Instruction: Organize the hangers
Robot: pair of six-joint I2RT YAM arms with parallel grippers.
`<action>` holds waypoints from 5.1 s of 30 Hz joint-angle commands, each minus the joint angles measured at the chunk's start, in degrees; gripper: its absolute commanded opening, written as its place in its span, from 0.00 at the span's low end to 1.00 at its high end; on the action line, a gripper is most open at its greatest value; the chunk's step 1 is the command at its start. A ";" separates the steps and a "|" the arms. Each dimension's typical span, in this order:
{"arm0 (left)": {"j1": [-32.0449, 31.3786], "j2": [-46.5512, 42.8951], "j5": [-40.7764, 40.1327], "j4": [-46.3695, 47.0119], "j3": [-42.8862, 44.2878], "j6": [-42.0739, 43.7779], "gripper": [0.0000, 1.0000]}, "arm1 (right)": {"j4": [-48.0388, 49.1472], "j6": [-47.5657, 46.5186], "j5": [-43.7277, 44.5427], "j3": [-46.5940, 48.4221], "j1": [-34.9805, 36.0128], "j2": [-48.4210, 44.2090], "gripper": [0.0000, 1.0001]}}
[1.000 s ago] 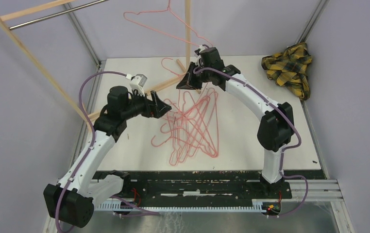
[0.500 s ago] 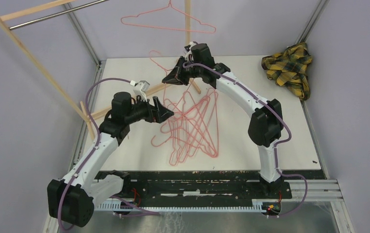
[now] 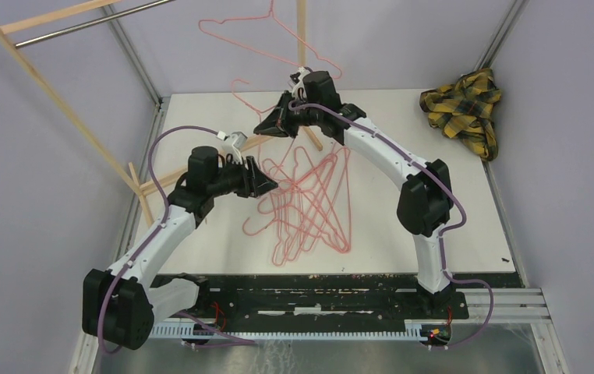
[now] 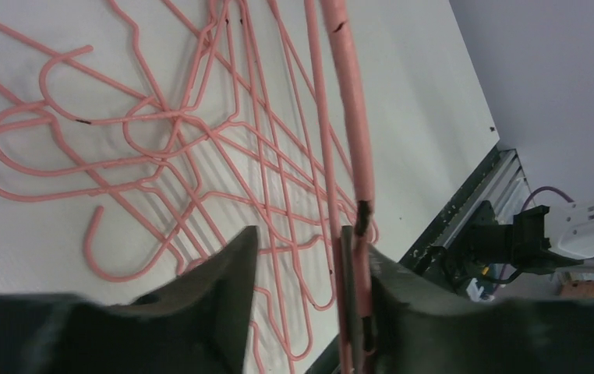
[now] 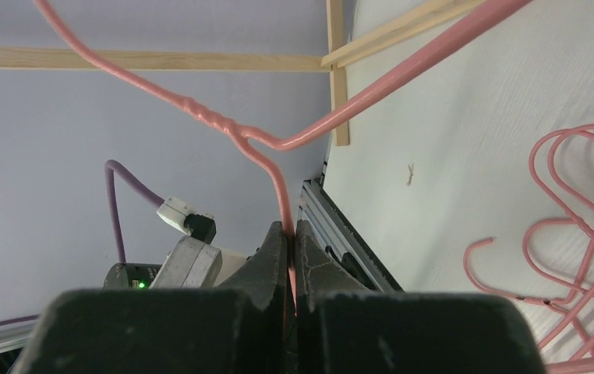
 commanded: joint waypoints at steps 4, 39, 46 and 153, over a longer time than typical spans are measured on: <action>0.06 0.58 -0.86 4.57 0.39 -3.03 0.11 | 2.02 2.62 -5.69 1.45 1.27 -1.89 0.01; -8.46 3.42 -73.09 -18.99 26.98 10.31 0.03 | -39.85 -37.27 22.24 -16.60 -5.56 -16.61 0.63; -14.04 0.76 -79.99 -14.50 23.13 10.31 0.03 | -39.63 -37.85 21.60 -15.37 -6.43 -14.79 0.63; -10.06 13.02 -26.48 -24.01 39.69 14.94 0.99 | -37.15 -37.59 14.27 -4.45 -1.86 -0.89 0.58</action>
